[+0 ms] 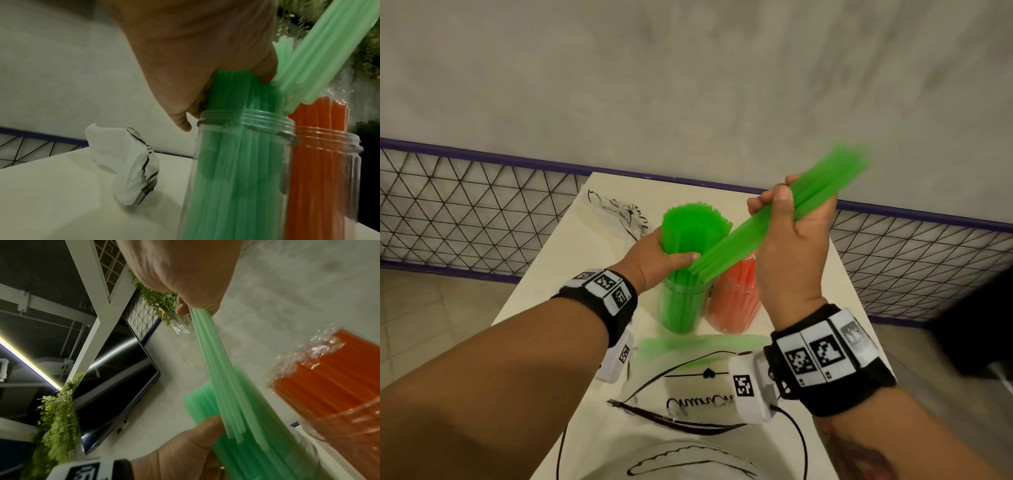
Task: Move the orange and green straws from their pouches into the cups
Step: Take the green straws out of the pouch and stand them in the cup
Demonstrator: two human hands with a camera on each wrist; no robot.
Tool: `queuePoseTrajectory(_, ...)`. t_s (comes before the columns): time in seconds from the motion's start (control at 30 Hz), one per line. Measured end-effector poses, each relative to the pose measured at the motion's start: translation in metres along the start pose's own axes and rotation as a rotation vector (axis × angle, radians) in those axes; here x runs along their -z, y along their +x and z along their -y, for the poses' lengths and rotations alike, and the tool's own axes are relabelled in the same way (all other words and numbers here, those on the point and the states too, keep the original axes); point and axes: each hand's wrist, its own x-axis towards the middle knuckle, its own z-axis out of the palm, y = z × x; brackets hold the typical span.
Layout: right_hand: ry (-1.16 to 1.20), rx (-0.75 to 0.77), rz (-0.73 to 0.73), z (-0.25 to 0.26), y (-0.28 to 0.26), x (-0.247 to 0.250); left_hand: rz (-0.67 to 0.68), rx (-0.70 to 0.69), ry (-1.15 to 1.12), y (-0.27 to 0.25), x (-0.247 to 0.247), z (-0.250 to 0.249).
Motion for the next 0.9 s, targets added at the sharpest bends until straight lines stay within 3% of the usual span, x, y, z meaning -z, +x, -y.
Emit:
queuePoseTrajectory(0.33,-0.232,0.193,0.118,-0.037,-0.011,-0.019,0.046,-0.049,0.031,-0.002,0.003,-0.001)
queuePoseTrajectory(0.53,-0.426,0.211,0.218,-0.064,-0.017,-0.023,0.058,-0.078,0.042,-0.004,0.004,0.002)
queuePoseTrajectory(0.6,-0.547,0.186,0.281,-0.072,-0.016,-0.023,0.063,-0.086,0.062,-0.003,0.004,0.004)
queuePoseTrajectory(0.73,-0.916,0.315,0.366,-0.079,-0.008,-0.017,0.042,-0.113,0.070,-0.008,0.003,0.007)
queuePoseTrajectory(0.83,-0.733,0.329,0.347,-0.056,-0.002,-0.014,0.044,-0.148,0.011,-0.012,0.001,0.009)
queuePoseTrajectory(0.9,-0.678,0.478,0.393,-0.038,0.006,-0.018,0.064,-0.142,-0.028,-0.011,0.000,0.012)
